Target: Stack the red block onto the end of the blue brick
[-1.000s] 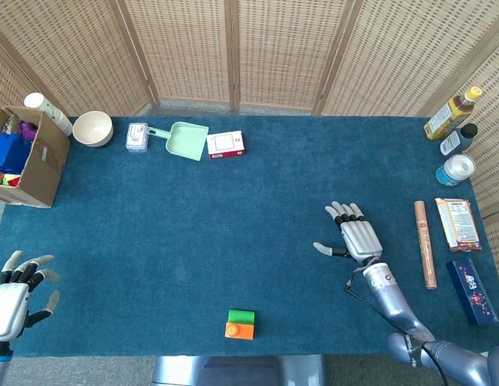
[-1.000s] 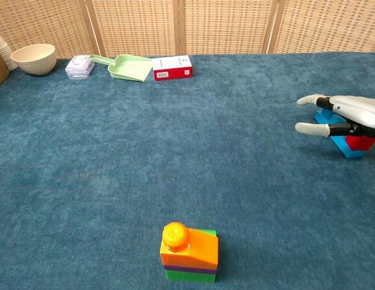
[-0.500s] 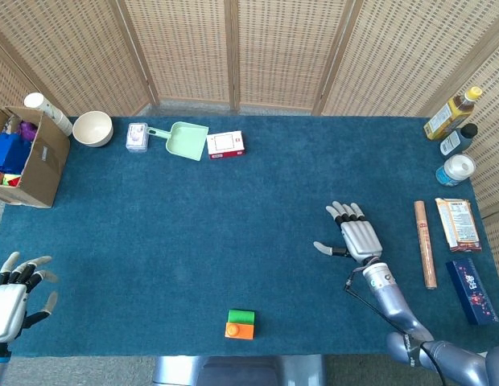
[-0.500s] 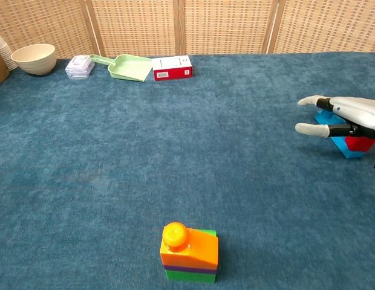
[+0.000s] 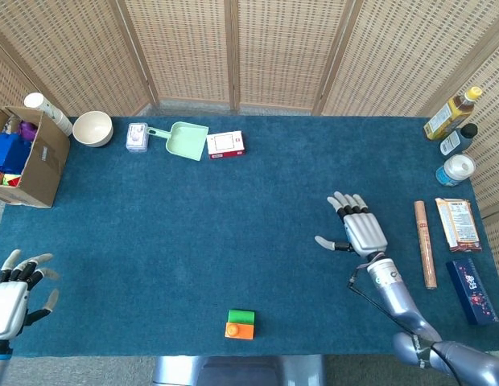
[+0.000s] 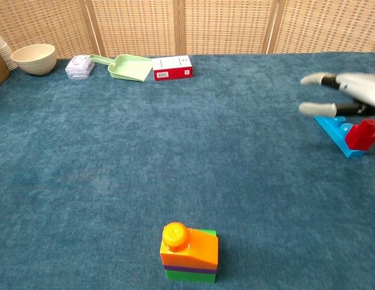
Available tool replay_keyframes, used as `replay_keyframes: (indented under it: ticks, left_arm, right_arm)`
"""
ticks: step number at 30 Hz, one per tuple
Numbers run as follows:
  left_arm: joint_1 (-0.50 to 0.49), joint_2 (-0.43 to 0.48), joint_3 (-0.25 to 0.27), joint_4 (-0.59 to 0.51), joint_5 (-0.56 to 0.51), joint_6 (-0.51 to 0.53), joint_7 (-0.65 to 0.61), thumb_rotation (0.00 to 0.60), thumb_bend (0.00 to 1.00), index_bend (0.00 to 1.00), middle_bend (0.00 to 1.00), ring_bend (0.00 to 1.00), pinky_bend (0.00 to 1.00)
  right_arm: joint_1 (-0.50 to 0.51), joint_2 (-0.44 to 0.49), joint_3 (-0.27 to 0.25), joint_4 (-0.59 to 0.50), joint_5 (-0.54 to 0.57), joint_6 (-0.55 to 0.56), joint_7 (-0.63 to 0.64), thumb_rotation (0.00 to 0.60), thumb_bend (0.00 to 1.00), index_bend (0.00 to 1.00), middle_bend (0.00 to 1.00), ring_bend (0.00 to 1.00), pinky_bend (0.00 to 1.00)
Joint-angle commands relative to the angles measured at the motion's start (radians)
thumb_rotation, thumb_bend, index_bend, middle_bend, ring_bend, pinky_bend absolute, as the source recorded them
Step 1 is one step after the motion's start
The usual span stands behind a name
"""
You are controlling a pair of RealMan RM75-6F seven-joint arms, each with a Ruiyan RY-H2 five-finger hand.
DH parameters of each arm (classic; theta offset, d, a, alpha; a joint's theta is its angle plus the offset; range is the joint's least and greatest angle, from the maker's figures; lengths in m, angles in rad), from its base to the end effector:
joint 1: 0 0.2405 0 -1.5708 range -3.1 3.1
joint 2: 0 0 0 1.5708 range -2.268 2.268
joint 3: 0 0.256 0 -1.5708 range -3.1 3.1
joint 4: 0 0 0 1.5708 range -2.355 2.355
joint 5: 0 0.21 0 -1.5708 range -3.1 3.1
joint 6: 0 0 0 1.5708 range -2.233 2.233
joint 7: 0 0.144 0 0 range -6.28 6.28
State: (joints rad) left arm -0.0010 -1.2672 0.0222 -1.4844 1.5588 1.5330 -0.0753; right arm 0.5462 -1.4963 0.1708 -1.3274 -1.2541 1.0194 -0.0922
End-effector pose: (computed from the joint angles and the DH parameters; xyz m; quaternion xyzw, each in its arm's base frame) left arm -0.3286 0.1394 0.1154 -0.5802 -0.4349 -0.3957 0.5636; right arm -0.2406 -0.3339 0.0240 0.6768 -0.4213 0.3743 0.4737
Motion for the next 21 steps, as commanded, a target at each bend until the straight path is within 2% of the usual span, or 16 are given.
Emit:
replay_keyframes:
  ticks: [1,5,7,10,12,14,21]
  left_arm:
    - [-0.006,0.001,-0.004,-0.004,-0.001,-0.004,0.009,0.6,0.47,0.45,0.24,0.23,0.02]
    - [-0.01,0.002,-0.01,-0.005,-0.002,-0.004,0.019,0.6,0.47,0.45,0.25,0.23,0.02]
    - [-0.014,0.005,-0.014,-0.005,-0.003,-0.005,0.028,0.6,0.47,0.45,0.25,0.23,0.02]
    - [-0.017,0.009,-0.02,-0.007,-0.003,-0.001,0.036,0.6,0.47,0.44,0.24,0.22,0.02]
    - [-0.018,0.015,-0.025,-0.011,0.001,0.007,0.041,0.6,0.47,0.44,0.24,0.22,0.02]
    - [-0.02,0.02,-0.029,-0.015,0.009,0.019,0.044,0.6,0.47,0.43,0.24,0.21,0.02]
    - [-0.014,0.032,-0.033,-0.025,0.039,0.064,0.045,0.6,0.47,0.4,0.23,0.19,0.02]
  right_arm:
    - [-0.015,0.072,0.021,-0.084,0.012,0.04,-0.047,0.064,0.09,0.0,0.0,0.0,0.0]
    - [-0.035,0.127,0.027,-0.147,0.034,0.068,-0.086,0.068,0.09,0.0,0.0,0.0,0.0]
    - [-0.059,0.167,0.028,-0.192,0.054,0.098,-0.113,0.105,0.1,0.0,0.0,0.0,0.0]
    - [-0.087,0.198,0.028,-0.227,0.073,0.141,-0.149,0.294,0.12,0.03,0.0,0.0,0.0]
    - [-0.11,0.217,0.023,-0.248,0.085,0.179,-0.182,0.379,0.16,0.06,0.01,0.0,0.0]
    - [-0.135,0.232,0.017,-0.267,0.094,0.218,-0.209,0.425,0.18,0.09,0.02,0.0,0.0]
    - [-0.225,0.271,-0.009,-0.319,0.104,0.342,-0.249,0.46,0.21,0.15,0.07,0.0,0.0]
